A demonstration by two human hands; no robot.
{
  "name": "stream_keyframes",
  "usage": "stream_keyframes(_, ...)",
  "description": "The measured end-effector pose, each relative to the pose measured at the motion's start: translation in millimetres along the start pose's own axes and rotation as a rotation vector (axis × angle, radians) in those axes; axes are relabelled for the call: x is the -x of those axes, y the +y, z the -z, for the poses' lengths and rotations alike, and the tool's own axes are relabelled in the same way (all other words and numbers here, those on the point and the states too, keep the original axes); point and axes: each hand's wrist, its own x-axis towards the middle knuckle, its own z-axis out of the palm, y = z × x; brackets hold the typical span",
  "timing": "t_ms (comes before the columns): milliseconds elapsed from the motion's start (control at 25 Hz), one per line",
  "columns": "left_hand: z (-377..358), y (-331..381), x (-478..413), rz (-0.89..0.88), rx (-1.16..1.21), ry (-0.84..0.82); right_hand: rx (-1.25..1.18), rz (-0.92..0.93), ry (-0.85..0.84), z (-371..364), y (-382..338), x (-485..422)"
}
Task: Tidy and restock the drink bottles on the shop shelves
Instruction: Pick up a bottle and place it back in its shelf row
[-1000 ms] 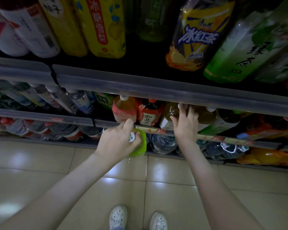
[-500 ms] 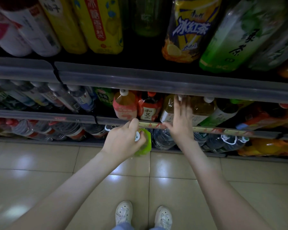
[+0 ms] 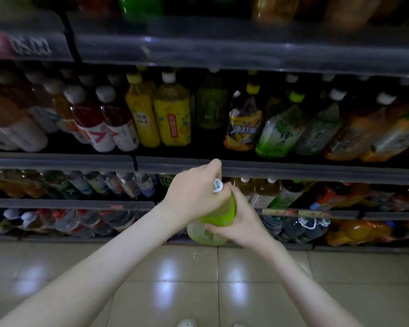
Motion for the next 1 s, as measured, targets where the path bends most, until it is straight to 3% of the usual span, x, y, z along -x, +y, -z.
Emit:
stream_keyframes(120, 28, -1, 1, 0.009, 0.200, -0.090, -0.071, -0.017, 0.040, 14, -34, 18)
stream_keyframes(240, 37, -18, 11, 0.131, 0.665, -0.447, -0.128, -0.037, 0.109, 29, -59, 33)
stream_keyframes(360, 35, -25, 24, 0.124, 0.736, -0.585, -0.136, 0.005, 0.166, 38, -80, 37)
stream_keyframes(640, 45, -37, -8, -0.118, 0.434, -0.226, 0.063, 0.256, 0.181, 37, -103, 7)
stream_keyframes(840, 23, -60, -39, -0.107, 0.277, -0.041, 0.206, 0.387, 0.253, 38, -90, -51)
stream_keyframes(1000, 0, -80, -60, -0.088, 0.192, 0.026, 0.235, 0.419, 0.169, 46, -69, -97)
